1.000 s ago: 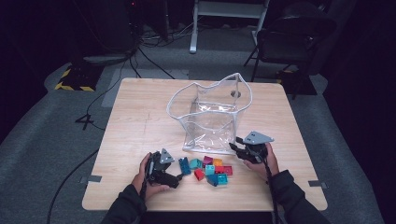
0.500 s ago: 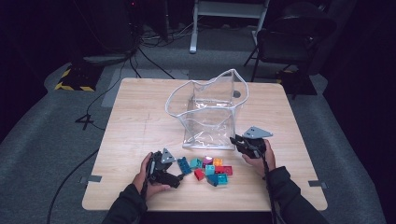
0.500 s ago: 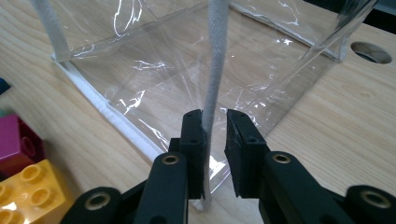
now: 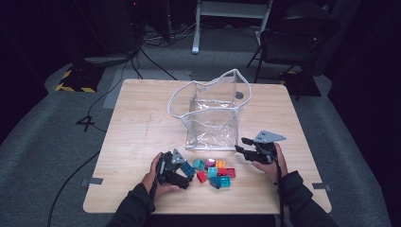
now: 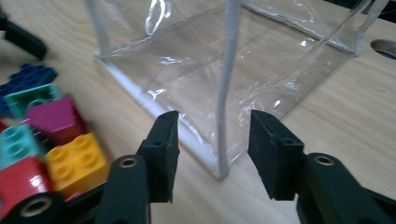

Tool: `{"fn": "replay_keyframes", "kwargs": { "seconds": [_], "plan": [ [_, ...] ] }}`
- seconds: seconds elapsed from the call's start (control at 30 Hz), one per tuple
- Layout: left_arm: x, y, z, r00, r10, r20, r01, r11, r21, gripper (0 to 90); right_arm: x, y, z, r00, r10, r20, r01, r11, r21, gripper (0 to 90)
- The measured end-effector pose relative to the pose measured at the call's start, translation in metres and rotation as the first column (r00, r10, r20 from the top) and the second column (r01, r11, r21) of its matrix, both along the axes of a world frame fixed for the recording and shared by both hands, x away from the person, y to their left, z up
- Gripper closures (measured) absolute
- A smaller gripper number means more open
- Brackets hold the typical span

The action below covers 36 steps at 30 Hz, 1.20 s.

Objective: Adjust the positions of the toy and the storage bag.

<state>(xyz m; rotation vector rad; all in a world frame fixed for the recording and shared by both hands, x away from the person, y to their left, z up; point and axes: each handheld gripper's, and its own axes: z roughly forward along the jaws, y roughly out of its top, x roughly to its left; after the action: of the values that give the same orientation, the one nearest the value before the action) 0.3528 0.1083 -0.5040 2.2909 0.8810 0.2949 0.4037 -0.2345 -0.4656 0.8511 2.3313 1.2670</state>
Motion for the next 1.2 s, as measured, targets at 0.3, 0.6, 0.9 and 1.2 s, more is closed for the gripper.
{"fn": "replay_keyframes", "kwargs": {
  "seconds": [0.3, 0.6, 0.9, 1.2],
  "plan": [
    [0.004, -0.021, 0.000, 0.9995, -0.031, -0.001, 0.031, 0.9995, 0.000, 0.3, -0.026, -0.007, 0.005, 0.9964, 0.083, 0.018, -0.082, 0.995, -0.048, 45.7],
    [0.008, -0.040, 0.000, 0.9981, -0.062, 0.001, 0.062, 0.9981, -0.001, 0.3, -0.045, -0.008, -0.005, 0.9867, 0.161, -0.018, -0.162, 0.980, -0.112, 43.0],
    [0.011, -0.051, 0.000, 0.9969, -0.079, 0.001, 0.079, 0.9969, -0.002, 0.2, -0.060, -0.016, -0.010, 0.9773, 0.206, -0.051, -0.210, 0.973, -0.098, 40.1],
    [0.010, -0.041, 0.001, 0.9964, -0.085, -0.005, 0.085, 0.9963, 0.010, 0.4, -0.053, -0.015, -0.024, 0.9759, 0.202, -0.082, -0.211, 0.970, -0.124, 37.6]
  ]
}}
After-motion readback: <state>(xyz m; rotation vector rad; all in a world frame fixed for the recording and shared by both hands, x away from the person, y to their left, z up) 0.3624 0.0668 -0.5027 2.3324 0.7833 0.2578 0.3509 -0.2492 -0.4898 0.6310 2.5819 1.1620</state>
